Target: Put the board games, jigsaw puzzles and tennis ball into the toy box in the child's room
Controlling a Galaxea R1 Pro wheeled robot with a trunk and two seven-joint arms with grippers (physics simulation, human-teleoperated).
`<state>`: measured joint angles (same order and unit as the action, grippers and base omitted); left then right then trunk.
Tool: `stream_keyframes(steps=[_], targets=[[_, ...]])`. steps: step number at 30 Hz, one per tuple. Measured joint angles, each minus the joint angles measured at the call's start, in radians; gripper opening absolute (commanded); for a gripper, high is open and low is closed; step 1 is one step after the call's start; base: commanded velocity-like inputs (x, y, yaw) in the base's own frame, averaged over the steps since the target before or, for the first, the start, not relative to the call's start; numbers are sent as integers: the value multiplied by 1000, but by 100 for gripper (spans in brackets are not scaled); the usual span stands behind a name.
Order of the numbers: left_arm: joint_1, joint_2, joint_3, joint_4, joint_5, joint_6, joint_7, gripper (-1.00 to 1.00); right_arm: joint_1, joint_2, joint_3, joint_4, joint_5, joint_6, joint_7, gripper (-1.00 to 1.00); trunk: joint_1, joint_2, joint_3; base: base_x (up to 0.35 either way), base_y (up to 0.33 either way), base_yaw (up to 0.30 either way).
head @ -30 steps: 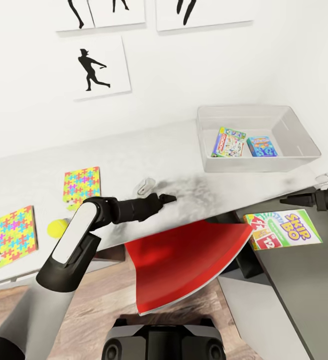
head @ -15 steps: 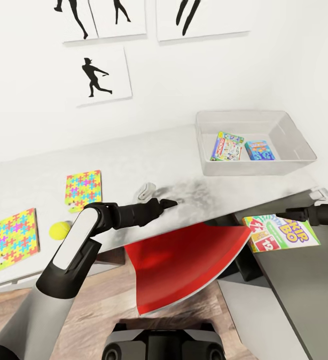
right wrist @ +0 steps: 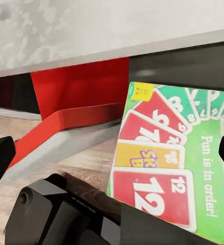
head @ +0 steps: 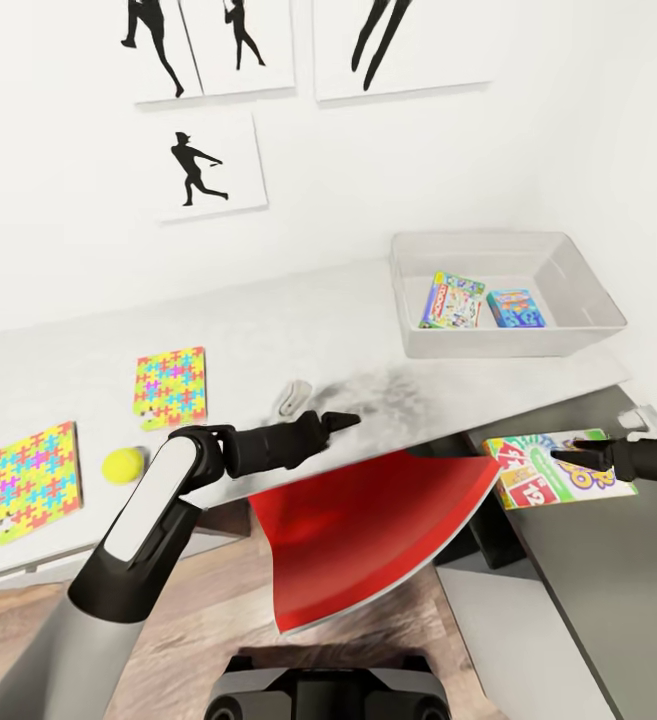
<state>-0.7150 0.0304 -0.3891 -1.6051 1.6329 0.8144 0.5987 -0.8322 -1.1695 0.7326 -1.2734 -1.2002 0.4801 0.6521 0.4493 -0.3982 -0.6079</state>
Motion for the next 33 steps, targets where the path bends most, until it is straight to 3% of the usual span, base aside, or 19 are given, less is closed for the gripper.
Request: stream_keyframes(steps=[7, 13, 33], targets=[[20, -2, 0, 0, 0, 0, -98, 100, 90, -14, 0, -30, -17, -81, -8, 100, 0, 0, 12, 0, 0, 0], [21, -11, -8, 0, 0, 1, -170, 100, 123, -24, 0, -40, -48, -125, -10, 100, 0, 0, 22, 0, 0, 0], [35, -16, -25, 0, -2, 0, -213, 100, 154, -44, 2, -97, -82, -177, -15, 100, 0, 0, 55, 0, 0, 0]])
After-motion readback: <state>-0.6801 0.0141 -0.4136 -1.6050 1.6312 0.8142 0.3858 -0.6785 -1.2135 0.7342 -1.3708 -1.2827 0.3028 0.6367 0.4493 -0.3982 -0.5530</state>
